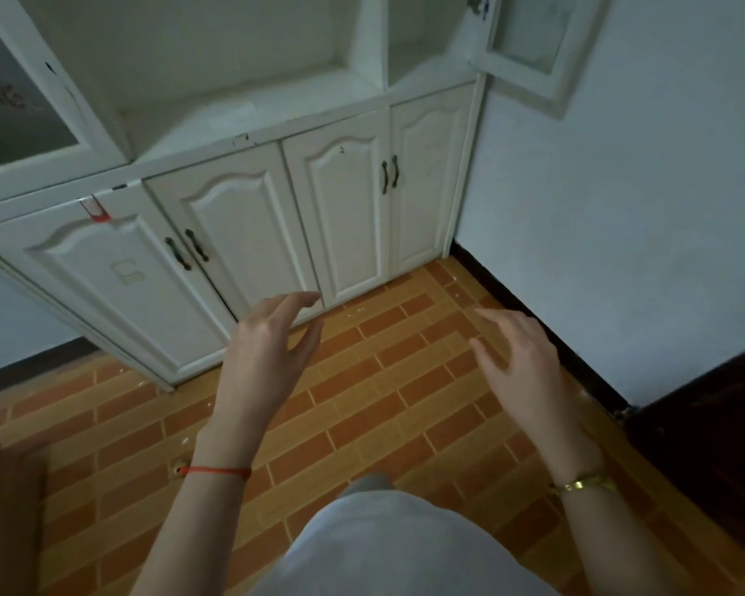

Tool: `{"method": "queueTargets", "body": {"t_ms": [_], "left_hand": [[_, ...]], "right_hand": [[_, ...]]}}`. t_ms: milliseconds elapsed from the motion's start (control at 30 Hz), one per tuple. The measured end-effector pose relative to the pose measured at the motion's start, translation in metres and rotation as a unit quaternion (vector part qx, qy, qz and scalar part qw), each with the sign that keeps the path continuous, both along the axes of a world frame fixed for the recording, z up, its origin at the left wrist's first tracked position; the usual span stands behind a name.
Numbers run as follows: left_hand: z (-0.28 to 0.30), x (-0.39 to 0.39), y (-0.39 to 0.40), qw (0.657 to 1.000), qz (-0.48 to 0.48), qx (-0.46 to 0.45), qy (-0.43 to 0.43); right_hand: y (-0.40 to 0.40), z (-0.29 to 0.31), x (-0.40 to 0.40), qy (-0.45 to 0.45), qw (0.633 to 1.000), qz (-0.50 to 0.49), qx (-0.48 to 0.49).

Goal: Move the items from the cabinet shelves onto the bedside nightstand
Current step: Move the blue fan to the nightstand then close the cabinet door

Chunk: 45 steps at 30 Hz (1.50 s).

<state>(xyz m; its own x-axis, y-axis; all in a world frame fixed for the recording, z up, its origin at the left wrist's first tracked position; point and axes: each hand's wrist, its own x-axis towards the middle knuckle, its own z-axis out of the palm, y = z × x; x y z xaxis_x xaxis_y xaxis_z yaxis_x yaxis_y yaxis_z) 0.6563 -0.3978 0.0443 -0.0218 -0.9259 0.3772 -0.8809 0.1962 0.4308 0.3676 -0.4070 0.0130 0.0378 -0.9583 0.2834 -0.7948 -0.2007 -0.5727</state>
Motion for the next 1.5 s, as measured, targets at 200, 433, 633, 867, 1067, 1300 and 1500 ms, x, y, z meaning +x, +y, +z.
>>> {"method": "queueTargets", "body": {"t_ms": [200, 433, 633, 867, 1067, 1300, 1500], "left_hand": [[-0.005, -0.03, -0.095, 1.0, 0.014, 0.003, 0.0], [-0.008, -0.064, -0.236, 1.0, 0.002, -0.008, -0.003], [0.014, -0.102, -0.379, 0.998, -0.039, -0.051, -0.008], [0.054, -0.173, -0.529, 0.989, -0.112, -0.093, 0.001], [0.085, -0.261, -0.637, 0.976, -0.168, -0.136, 0.03], [0.126, -0.365, -0.746, 0.966, -0.18, -0.178, 0.055], [0.158, -0.439, -0.823, 0.958, -0.179, -0.22, 0.051]], "right_hand": [[-0.1, -0.006, -0.031, -0.003, 1.0, 0.007, -0.009], [-0.236, -0.014, -0.062, -0.02, 1.0, -0.009, -0.018], [-0.36, 0.004, -0.09, -0.034, 0.997, -0.04, -0.059], [-0.484, 0.037, -0.145, -0.047, 0.991, -0.082, -0.097], [-0.575, 0.064, -0.211, -0.038, 0.982, -0.106, -0.155], [-0.683, 0.103, -0.295, -0.008, 0.966, -0.097, -0.238], [-0.768, 0.13, -0.345, -0.035, 0.961, -0.096, -0.256]]}}
